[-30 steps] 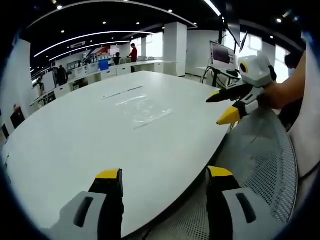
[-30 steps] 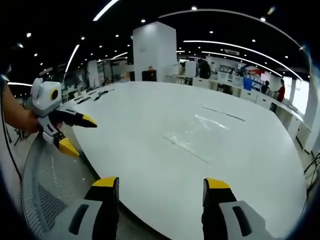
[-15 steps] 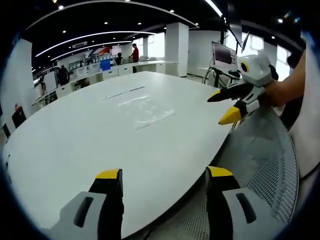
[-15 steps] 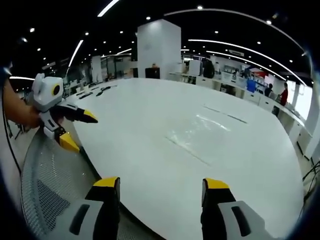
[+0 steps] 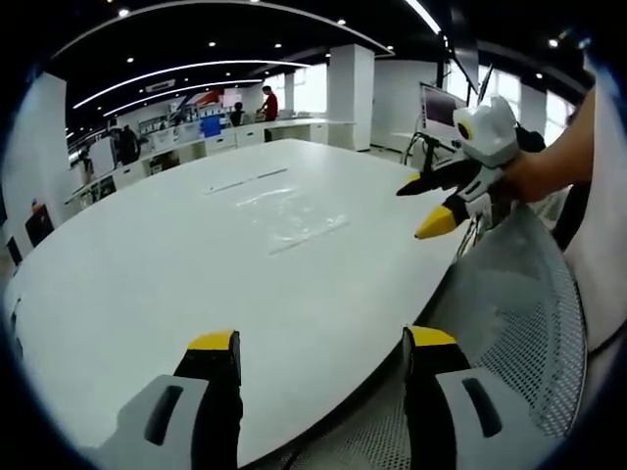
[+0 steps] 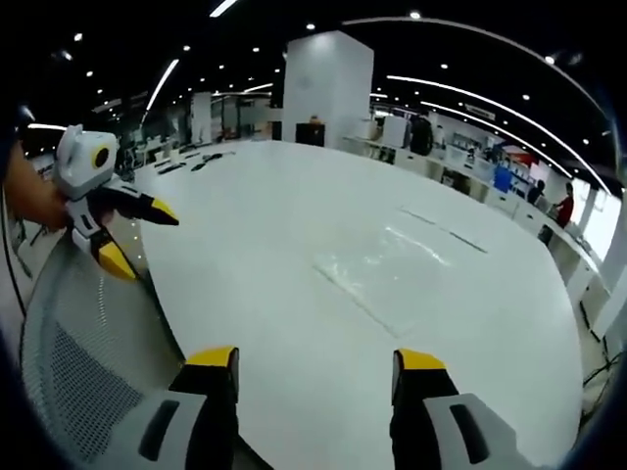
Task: Arrange the food packaging bags into a neat stack by flattening each bag and aligning their edges.
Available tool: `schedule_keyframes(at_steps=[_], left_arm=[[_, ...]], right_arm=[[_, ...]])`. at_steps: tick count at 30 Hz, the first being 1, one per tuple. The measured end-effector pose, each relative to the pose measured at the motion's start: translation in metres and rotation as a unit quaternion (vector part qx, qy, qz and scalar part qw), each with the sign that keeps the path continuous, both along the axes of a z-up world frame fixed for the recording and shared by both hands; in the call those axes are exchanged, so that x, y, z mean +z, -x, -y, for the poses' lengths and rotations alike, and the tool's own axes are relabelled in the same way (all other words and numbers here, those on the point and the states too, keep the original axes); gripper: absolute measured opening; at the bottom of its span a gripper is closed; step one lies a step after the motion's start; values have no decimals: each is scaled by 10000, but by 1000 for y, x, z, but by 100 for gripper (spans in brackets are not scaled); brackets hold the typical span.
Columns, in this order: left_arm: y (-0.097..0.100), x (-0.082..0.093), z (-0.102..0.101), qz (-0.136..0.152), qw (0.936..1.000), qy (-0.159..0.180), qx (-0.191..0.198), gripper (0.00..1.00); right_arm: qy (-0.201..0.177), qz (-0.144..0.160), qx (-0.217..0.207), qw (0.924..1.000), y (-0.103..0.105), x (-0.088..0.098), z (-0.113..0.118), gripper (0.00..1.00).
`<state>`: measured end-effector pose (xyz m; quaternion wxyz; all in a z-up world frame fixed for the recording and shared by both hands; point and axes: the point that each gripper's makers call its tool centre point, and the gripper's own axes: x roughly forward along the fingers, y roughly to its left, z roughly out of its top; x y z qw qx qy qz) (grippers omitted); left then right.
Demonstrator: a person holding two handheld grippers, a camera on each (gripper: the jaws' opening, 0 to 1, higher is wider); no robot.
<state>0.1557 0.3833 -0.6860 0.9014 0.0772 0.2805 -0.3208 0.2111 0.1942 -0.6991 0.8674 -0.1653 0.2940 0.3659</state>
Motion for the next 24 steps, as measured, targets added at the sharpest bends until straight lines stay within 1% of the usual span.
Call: schedule_keyframes(at_steps=[9, 12, 17, 24], left_arm=[[-2, 1, -2, -34, 10000, 32, 73, 65], [-2, 2, -1, -46, 9999, 44, 89, 65], [-3, 3, -2, -62, 9999, 80, 124, 65], [-4, 3, -3, -91, 9997, 189, 133, 65]], right_arm=[[346, -13, 195, 9992, -19, -12, 11, 58], [472, 11, 288, 9985, -27, -17, 14, 55], [667, 20, 450, 9968, -39, -24, 17, 54], [821, 62, 577, 9949, -56, -29, 18, 50]])
